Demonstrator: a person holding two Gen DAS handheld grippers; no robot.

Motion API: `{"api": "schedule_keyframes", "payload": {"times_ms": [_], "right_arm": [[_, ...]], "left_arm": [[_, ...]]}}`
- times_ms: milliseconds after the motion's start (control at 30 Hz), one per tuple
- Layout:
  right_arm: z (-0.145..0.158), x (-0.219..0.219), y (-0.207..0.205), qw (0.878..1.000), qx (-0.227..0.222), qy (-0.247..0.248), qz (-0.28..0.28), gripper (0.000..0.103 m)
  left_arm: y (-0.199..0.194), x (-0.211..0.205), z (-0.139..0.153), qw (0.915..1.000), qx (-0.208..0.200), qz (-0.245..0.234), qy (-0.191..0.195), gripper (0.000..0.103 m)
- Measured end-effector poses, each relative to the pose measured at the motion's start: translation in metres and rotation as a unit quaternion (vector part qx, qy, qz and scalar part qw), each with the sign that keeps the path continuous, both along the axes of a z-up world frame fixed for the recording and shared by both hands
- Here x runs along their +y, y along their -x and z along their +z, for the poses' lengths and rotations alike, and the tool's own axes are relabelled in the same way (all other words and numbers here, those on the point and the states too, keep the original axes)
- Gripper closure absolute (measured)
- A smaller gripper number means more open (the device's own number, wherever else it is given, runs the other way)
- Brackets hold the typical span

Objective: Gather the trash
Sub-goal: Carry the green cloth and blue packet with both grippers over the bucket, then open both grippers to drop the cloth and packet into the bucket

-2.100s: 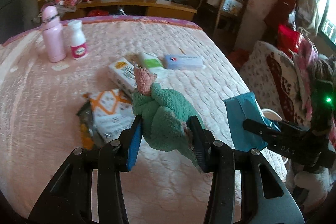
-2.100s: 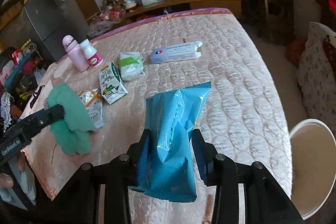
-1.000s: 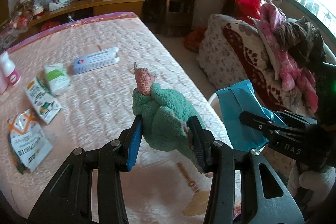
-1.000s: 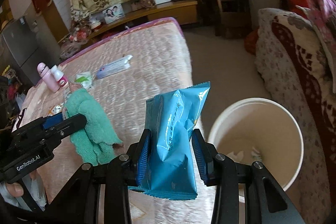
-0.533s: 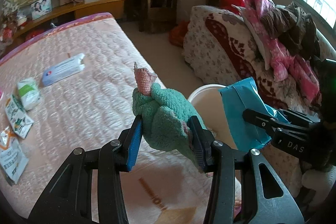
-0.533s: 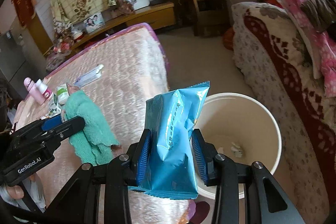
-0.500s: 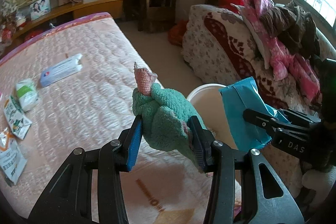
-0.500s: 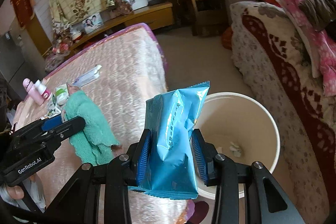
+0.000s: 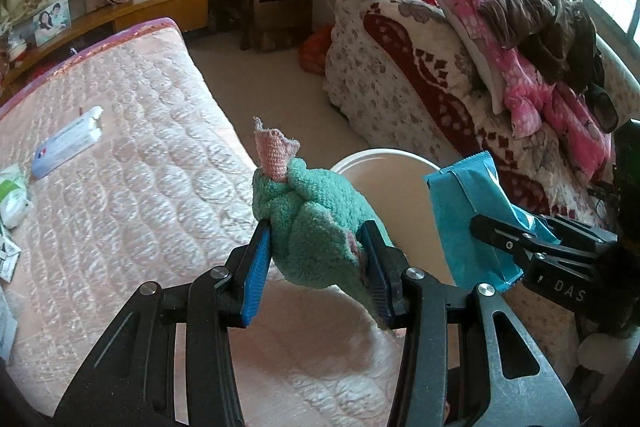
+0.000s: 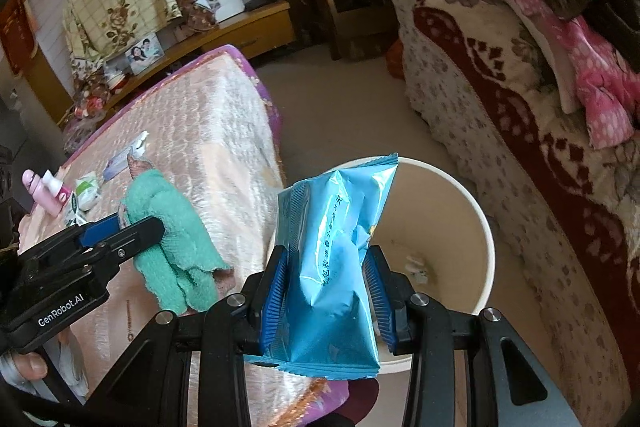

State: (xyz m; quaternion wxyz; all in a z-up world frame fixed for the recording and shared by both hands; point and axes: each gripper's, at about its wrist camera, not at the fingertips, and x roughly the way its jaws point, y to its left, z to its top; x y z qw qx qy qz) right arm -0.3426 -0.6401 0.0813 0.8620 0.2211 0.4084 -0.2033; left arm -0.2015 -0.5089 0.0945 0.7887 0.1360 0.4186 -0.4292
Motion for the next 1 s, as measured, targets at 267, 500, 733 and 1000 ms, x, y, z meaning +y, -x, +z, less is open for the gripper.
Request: {"api": "schedule_keyframes", "payload": {"times_ms": [267, 500, 733, 1000], "right_arm": [[-0.010, -0.013, 0.008, 1.000, 0.008, -0.008, -0.015, 0.065], [-0.017, -0.021, 0.011, 1.000, 0.013, -0.013, -0.024, 0.065], [-0.022, -0.025, 0.010, 0.999, 0.019, -0.017, -0.029, 0.065], [-0.025, -0.029, 0.010, 0.999, 0.024, -0.021, -0.044, 0.053]], "left_arm": [[0.004, -0.016, -0.007, 0.9999, 0.005, -0.010, 0.000, 0.061], [0.006, -0.023, -0.014, 0.9999, 0.002, -0.013, -0.005, 0.061], [0.005, -0.025, -0.019, 0.9998, 0.009, -0.016, -0.005, 0.060], [-0.002, -0.020, -0.021, 0.9993, 0.036, -0.011, 0.005, 0.056]]}}
